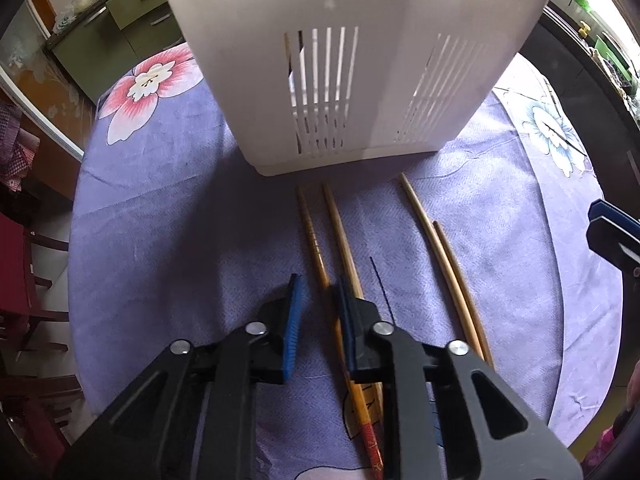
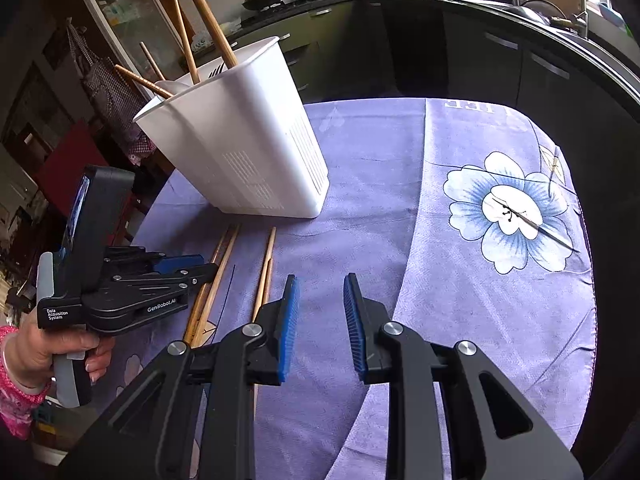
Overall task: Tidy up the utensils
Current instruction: 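Lower the left gripper onto a chopstick and close on it, then lower the right gripper onto a chopstick and close on it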
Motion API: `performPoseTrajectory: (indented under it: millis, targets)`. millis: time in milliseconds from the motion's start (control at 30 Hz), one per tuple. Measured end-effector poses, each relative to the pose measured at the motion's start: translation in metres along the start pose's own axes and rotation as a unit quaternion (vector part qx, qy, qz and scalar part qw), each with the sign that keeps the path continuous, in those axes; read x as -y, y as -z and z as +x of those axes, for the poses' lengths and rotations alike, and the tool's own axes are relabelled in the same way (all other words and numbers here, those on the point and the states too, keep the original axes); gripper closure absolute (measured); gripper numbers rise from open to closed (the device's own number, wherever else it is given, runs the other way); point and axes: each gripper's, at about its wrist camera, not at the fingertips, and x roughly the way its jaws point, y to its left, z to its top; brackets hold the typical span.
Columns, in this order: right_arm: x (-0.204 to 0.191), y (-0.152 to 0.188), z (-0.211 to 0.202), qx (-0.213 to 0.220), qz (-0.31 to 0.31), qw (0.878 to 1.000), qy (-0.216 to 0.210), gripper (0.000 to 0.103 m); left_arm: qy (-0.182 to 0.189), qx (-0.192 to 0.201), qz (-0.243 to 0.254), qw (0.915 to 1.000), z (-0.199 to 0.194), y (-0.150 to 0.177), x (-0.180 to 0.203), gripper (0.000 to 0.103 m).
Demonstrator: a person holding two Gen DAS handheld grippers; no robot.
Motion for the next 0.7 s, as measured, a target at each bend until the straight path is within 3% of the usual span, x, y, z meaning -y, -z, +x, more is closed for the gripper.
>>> performPoseTrajectory:
  millis: [200, 700]
  targets:
    - [-0.014, 0.003, 0.025, -0.027, -0.018, 0.999, 0.0, 0.077, 0.001, 0.011, 0.004, 0.9999, -0.007, 0.003, -0.005, 0.097]
    - [-0.052, -0.002, 0.079, -0.073, -0.06, 0.995, 0.027, 0.077, 0.026, 0.079, -0.004, 0.9966, -0.075, 0.024, -0.033, 0.097]
